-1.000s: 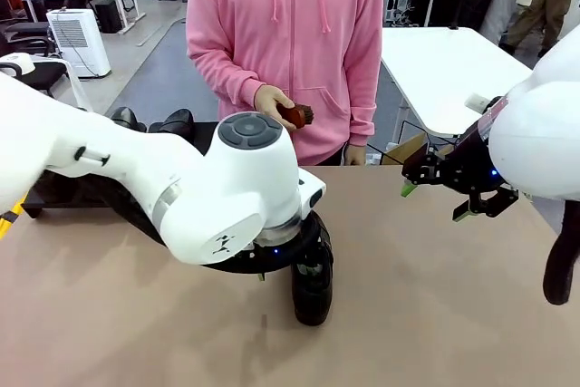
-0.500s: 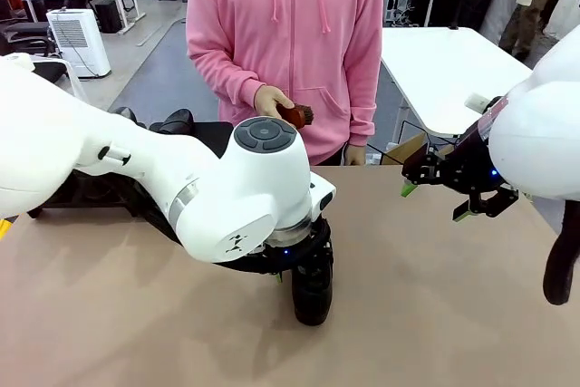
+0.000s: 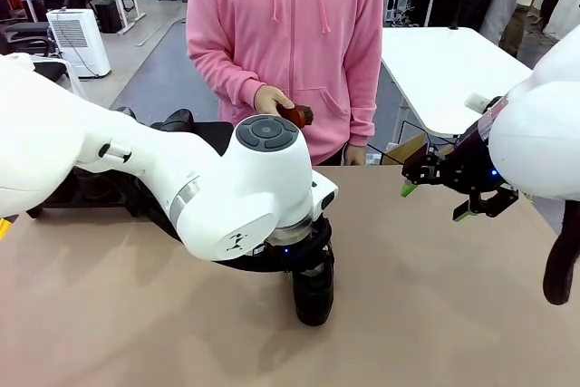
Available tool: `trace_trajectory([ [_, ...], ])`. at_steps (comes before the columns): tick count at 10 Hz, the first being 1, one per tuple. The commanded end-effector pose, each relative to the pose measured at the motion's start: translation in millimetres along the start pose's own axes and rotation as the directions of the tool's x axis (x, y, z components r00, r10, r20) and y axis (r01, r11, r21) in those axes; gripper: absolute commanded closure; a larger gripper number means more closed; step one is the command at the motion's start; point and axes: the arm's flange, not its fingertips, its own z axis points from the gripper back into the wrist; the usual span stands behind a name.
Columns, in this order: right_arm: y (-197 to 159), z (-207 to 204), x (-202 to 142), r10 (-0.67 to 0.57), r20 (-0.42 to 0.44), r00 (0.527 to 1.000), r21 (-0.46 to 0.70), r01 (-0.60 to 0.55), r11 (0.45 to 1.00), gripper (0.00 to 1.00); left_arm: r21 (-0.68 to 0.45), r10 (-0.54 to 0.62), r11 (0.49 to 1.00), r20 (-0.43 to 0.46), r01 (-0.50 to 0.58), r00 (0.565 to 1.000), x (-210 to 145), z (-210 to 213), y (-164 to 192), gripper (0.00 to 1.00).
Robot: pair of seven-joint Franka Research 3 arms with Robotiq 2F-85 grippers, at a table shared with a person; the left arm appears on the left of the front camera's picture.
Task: Organize the shoes by placing them on the stand.
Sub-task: Place the Shoe from the middle of the table onto the Shoes Stand.
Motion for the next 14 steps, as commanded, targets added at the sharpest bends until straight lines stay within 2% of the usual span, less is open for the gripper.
trace_trajectory([
  [1, 0, 2, 3, 0.012, -0.006, 1.0, 0.015, -0.012, 1.0, 0.0, 0.016, -0.048, 0.999, -0.005, 0.048, 0.999, 3, 7, -4, 1.0],
  [3, 0, 2, 3, 0.012, -0.006, 1.0, 0.015, -0.012, 1.0, 0.0, 0.011, -0.092, 0.996, -0.001, 0.092, 0.996, 2, 25, -3, 1.0],
  [4, 0, 2, 3, 0.012, -0.006, 1.0, 0.015, -0.012, 1.0, 0.0, -0.022, -0.08, 0.997, 0.04, 0.08, 0.996, 4, 49, 6, 1.0],
  [6, 0, 2, 3, 0.012, -0.006, 1.0, 0.015, -0.012, 1.0, 0.0, -0.034, -0.035, 0.999, 0.156, 0.041, 0.987, 23, 89, 35, 1.0],
  [8, 0, 2, 3, 0.012, -0.006, 1.0, 0.015, -0.012, 1.0, 0.0, 0.026, 0.016, 0.999, 0.296, -0.024, 0.955, 60, 121, 81, 1.0],
  [10, 0, 2, 3, 0.012, -0.006, 1.0, 0.015, -0.012, 1.0, 0.0, 0.112, 0.039, 0.99, 0.394, -0.09, 0.918, 95, 125, 116, 1.0],
  [14, 0, 2, 3, 0.012, -0.006, 1.0, 0.015, -0.012, 1.0, 0.0, 0.078, 0.135, 0.978, 0.466, -0.193, 0.875, 135, 90, 145, 1.0],
])
